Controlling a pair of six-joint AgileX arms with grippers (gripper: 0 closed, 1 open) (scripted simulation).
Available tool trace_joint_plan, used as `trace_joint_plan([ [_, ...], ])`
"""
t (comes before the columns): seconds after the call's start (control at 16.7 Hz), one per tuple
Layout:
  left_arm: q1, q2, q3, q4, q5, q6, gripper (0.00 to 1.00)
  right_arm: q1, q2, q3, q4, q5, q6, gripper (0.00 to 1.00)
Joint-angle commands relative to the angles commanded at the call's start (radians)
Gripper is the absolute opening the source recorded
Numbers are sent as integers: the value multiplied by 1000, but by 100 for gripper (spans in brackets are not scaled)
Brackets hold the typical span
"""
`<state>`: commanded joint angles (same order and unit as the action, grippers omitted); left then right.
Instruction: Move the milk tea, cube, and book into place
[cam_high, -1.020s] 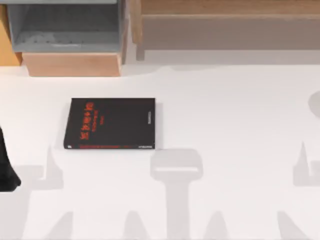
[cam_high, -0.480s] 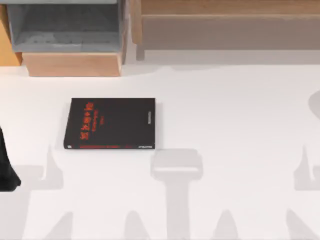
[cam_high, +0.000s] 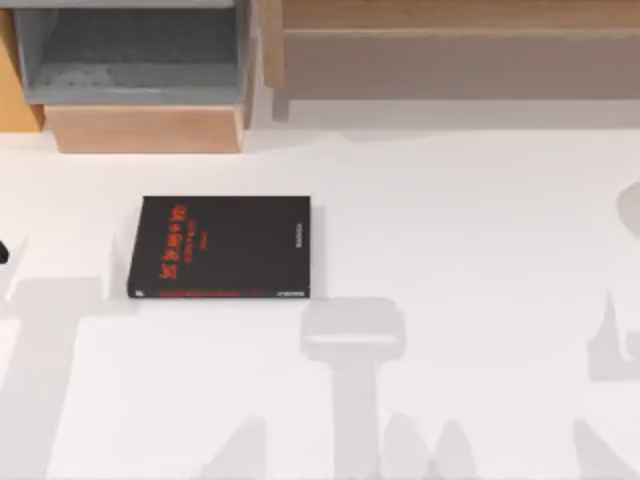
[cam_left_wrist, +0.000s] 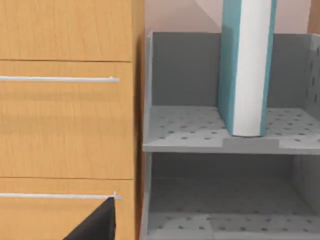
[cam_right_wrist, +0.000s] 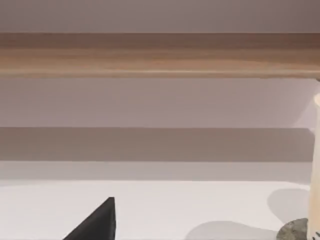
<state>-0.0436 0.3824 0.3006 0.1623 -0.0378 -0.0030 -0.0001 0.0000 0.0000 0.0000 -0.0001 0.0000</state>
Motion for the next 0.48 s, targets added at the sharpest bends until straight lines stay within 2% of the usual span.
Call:
trace_joint_plan([
  [0.48, -77, 855, 499, 255, -63, 8, 100, 0, 0, 0, 0, 0, 0, 100],
])
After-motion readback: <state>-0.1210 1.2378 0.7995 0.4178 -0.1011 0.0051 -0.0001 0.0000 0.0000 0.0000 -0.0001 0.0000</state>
